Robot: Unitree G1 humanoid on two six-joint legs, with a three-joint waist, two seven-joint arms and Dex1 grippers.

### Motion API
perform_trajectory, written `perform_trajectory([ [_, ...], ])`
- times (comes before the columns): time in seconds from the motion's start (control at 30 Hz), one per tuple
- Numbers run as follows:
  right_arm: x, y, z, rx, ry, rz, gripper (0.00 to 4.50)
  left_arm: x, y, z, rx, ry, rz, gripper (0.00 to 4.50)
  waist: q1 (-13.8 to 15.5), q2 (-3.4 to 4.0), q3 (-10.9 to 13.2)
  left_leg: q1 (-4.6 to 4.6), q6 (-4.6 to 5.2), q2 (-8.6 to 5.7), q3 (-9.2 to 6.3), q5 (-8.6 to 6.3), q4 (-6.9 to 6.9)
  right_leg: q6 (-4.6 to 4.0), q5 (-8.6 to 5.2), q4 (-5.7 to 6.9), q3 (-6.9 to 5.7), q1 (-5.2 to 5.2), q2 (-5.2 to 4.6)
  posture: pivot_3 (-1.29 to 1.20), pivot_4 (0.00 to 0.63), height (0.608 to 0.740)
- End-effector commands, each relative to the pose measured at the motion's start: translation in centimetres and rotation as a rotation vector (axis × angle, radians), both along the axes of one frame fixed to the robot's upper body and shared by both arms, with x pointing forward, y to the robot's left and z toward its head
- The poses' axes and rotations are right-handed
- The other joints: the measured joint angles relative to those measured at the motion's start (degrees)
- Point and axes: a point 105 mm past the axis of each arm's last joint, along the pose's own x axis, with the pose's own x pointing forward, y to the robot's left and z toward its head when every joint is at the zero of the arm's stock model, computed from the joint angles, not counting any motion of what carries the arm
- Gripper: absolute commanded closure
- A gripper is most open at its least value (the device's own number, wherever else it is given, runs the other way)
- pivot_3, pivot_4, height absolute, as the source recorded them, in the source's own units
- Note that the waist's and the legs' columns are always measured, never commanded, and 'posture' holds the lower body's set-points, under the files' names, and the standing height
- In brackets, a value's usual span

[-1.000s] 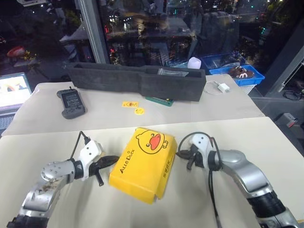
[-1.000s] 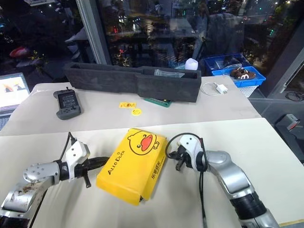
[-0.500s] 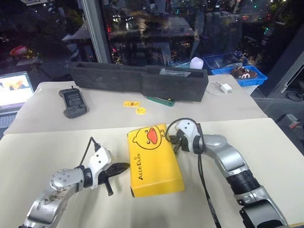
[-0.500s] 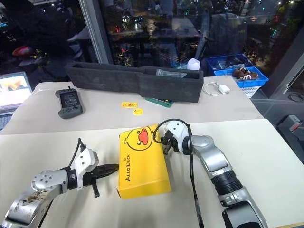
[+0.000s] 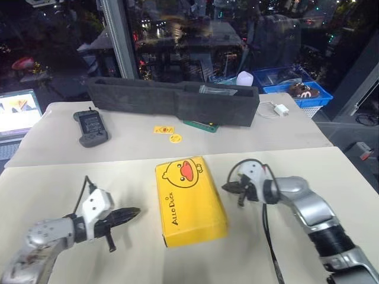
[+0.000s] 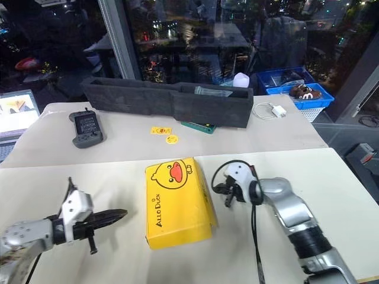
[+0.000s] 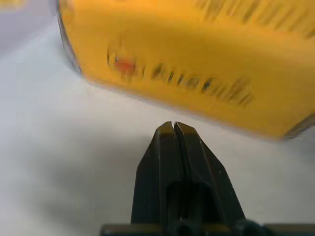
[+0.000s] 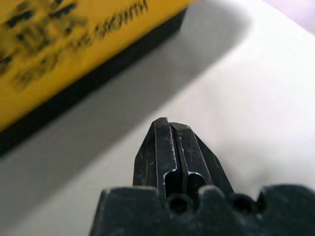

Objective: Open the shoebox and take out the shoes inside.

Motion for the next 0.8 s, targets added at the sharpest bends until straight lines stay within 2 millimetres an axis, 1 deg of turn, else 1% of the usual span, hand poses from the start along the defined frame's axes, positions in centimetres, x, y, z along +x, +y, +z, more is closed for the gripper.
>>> perform_trajectory([
  [0.03,-1.9,-0.2,3.2,0.087,-0.034,0.119,4.50,-2.8,-0.7,2.4,0.016,-0.155,-0.119,4.45,-0.16,0.05,-0.03,-0.01,0.00,0.01,0.01,0.00,-0.03,-0.02,-0.01,-0.02,0.00,0.00,0.00,0.00,0.150,0.740],
  [0.1,-2.3,-0.8,3.4,0.079,-0.027,0.136,4.50,-3.7,-0.7,3.0,-0.013,-0.148,-0.120,4.45,-0.22,0.03,-0.03,0.04,-0.02,0.04,0.12,-0.06,-0.06,-0.06,-0.07,-0.06,0.09,0.04,0.00,0.00,0.150,0.740],
  [0.17,-2.7,-1.4,3.0,0.044,-0.014,0.165,4.50,-4.2,-0.8,3.3,-0.038,-0.136,-0.111,4.45,-0.05,0.02,-0.02,0.03,-0.01,0.04,0.12,-0.06,0.00,-0.16,-0.13,-0.04,0.06,0.03,0.02,0.00,0.150,0.740],
  [0.2,-2.8,-1.5,2.9,0.037,-0.012,0.175,4.50,-4.5,-0.9,3.3,-0.038,-0.142,-0.110,4.45,0.05,0.02,-0.02,0.04,-0.01,0.04,0.12,-0.06,0.01,-0.38,-0.27,-0.04,0.06,0.03,0.03,0.00,0.150,0.740],
  [0.23,-2.7,-1.5,2.8,0.040,-0.012,0.184,4.50,-4.8,-1.0,3.2,-0.043,-0.144,-0.106,4.45,0.10,0.03,-0.02,0.05,-0.01,0.04,0.12,-0.06,0.02,-0.40,-0.29,-0.04,0.05,0.06,0.02,0.00,0.150,0.740],
  [0.33,-2.5,-1.2,2.5,0.043,-0.011,0.201,4.50,-5.3,-1.2,2.8,-0.043,-0.147,-0.101,4.45,0.05,0.01,-0.01,0.08,-0.02,0.04,0.26,-0.06,0.09,-0.25,-0.39,-0.03,0.07,0.09,0.03,0.00,0.150,0.740],
  [0.43,-2.2,-0.9,1.7,0.022,-0.015,0.224,4.50,-5.5,-1.5,2.4,-0.057,-0.160,-0.092,4.45,0.04,0.01,-0.01,0.09,-0.02,0.04,0.33,-0.05,0.11,-0.21,-0.40,-0.02,0.09,0.09,0.05,0.00,0.150,0.740],
  [0.53,-2.0,-0.3,1.0,0.011,-0.020,0.251,4.50,-5.7,-1.3,1.5,-0.050,-0.183,-0.079,4.45,0.04,0.01,-0.02,0.09,-0.02,0.04,0.47,-0.05,0.11,-0.27,-0.37,-0.04,0.10,0.09,0.07,0.00,0.150,0.740],
  [0.7,-1.8,0.9,0.0,0.000,-0.021,0.298,4.50,-5.4,-1.1,-0.1,-0.061,-0.160,-0.038,4.45,0.03,-0.01,-0.02,0.07,-0.01,0.04,0.80,-0.06,0.08,-0.38,-0.31,-0.03,0.10,0.06,0.08,0.00,0.150,0.740],
  [0.8,-1.9,1.5,0.1,0.009,-0.023,0.314,4.50,-5.3,-1.0,-0.5,-0.052,-0.157,-0.026,4.45,0.02,-0.01,-0.02,0.07,-0.01,0.06,0.80,-0.06,0.08,-0.37,-0.31,-0.03,0.09,0.06,0.10,0.00,0.150,0.740],
])
